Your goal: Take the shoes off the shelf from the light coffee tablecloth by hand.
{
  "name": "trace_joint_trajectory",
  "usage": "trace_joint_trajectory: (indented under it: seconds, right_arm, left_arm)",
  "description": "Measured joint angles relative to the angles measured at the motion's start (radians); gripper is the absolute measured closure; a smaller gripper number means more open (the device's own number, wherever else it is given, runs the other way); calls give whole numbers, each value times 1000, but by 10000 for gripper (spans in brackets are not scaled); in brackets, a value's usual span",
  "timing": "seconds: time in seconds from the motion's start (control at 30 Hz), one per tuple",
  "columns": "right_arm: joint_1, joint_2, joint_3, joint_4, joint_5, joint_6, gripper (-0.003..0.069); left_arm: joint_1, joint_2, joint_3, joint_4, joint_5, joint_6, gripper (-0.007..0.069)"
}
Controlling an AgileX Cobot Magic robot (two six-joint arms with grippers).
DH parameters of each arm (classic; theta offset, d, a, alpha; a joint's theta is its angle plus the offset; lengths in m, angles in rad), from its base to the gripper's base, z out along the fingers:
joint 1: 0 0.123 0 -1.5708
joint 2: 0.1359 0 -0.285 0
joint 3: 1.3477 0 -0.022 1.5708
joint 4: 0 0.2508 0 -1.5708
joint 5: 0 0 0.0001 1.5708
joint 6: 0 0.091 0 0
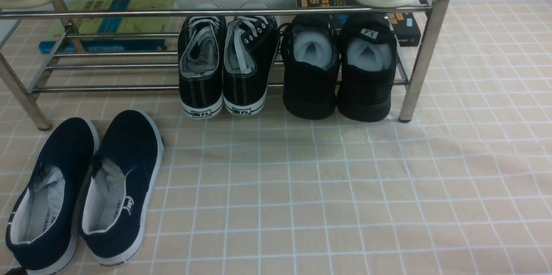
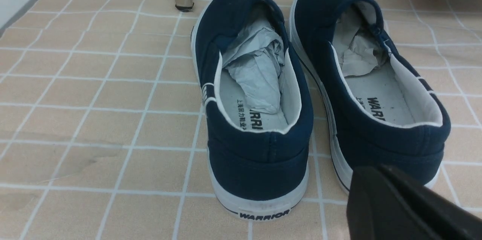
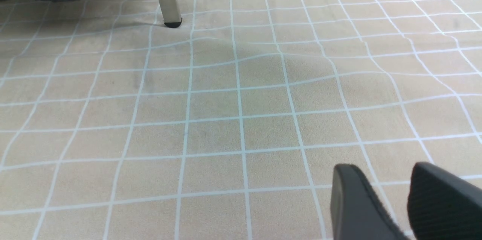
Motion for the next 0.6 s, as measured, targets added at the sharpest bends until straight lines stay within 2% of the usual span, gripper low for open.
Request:
trace_joint_trajectory:
  seconds: [0.6]
  right_arm:
    - [0,0,0,0,0,0,419]
  left_arm:
    - [0,0,0,0,0,-1,592]
